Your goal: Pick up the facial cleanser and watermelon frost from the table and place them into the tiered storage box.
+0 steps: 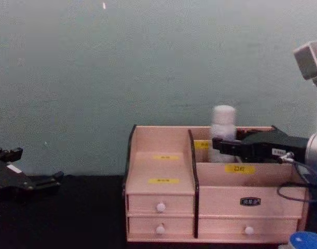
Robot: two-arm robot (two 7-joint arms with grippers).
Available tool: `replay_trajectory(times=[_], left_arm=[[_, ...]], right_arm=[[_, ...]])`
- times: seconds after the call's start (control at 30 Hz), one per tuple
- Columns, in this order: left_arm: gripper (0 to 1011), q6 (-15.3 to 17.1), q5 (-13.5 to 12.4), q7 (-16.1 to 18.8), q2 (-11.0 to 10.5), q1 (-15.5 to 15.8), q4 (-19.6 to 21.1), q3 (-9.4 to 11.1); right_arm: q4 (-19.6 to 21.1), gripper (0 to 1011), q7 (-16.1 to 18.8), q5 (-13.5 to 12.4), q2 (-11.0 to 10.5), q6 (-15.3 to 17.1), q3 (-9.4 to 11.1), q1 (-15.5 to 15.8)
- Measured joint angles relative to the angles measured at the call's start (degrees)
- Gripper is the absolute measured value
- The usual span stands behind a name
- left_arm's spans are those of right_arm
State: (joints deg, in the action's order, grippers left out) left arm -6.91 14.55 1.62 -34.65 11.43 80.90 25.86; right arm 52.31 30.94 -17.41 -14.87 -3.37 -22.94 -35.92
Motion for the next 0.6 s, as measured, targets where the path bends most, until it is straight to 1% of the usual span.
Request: replay_trajectory(times=[0.1, 0.17, 0.2, 0.23, 0.27, 0.33, 0.37, 0.6], left_arm=[[1001, 0.0, 0.0, 0.0, 0.0, 0.0, 0.0, 0.0], [1001, 0.0, 0.0, 0.0, 0.0, 0.0, 0.0, 0.0], [1001, 0.0, 0.0, 0.0, 0.0, 0.0, 0.0, 0.0], [1001, 0.0, 0.0, 0.0, 0.0, 0.0, 0.0, 0.0], [1001, 0.0, 0.0, 0.0, 0.0, 0.0, 0.0, 0.0], [1001, 0.0, 0.0, 0.0, 0.0, 0.0, 0.0, 0.0], [1001, 0.0, 0.0, 0.0, 0.0, 0.0, 0.0, 0.0], [1001, 0.0, 0.0, 0.0, 0.0, 0.0, 0.0, 0.0]], right_arm=[[0.0, 781, 0.0, 0.0, 0.0, 0.0, 0.0, 0.0], [0.0, 817, 0.0, 0.0, 0.0, 0.0, 0.0, 0.0], [0.0, 869, 0.0, 0.0, 0.0, 0.0, 0.0, 0.0], [0.0, 888, 0.0, 0.0, 0.0, 0.0, 0.0, 0.0], [0.0, 935, -0.1, 0.0, 0.0, 0.0, 0.0, 0.0], [0.1, 964, -0.1, 0.0, 0.0, 0.0, 0.0, 0.0], [0.1, 996, -0.1, 0.0, 0.0, 0.0, 0.0, 0.0], [0.5, 1000, -0.1, 0.1, -0.1, 0.0, 0.0, 0.1]])
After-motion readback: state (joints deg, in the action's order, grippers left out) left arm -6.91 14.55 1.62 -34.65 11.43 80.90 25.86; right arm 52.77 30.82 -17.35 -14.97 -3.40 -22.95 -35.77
